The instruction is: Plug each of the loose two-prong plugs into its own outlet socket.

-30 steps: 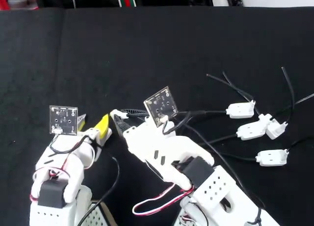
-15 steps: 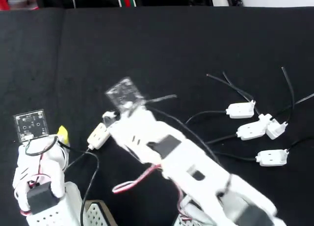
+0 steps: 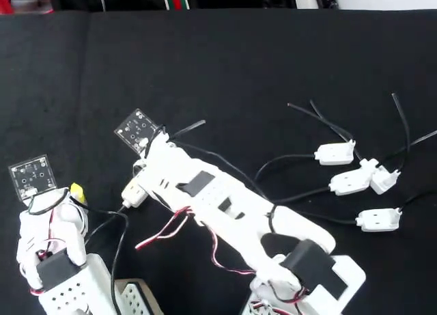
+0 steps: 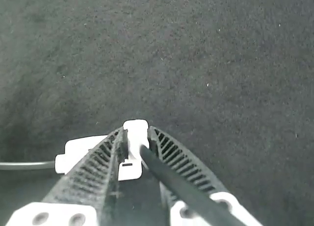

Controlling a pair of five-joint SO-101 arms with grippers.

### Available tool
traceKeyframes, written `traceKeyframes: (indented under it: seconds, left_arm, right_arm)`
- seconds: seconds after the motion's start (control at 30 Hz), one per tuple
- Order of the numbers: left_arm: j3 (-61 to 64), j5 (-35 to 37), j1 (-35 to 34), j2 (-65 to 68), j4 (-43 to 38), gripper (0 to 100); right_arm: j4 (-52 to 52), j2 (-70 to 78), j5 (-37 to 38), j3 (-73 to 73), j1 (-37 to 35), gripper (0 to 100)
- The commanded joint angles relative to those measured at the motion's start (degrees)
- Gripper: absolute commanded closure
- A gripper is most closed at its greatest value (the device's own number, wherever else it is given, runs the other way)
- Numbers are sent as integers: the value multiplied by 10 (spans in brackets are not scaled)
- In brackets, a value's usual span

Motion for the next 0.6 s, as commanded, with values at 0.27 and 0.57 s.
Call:
traceKeyframes:
  seconds: [0.27,0.57]
  left_arm:
    - [-3,-2,-5,-1,-10,791]
    - [-3,-2,-5,-1,-9,791]
  right_arm:
    - [99,-7,21,-56,-6,987]
    - [138,-30,20,-60,-8,987]
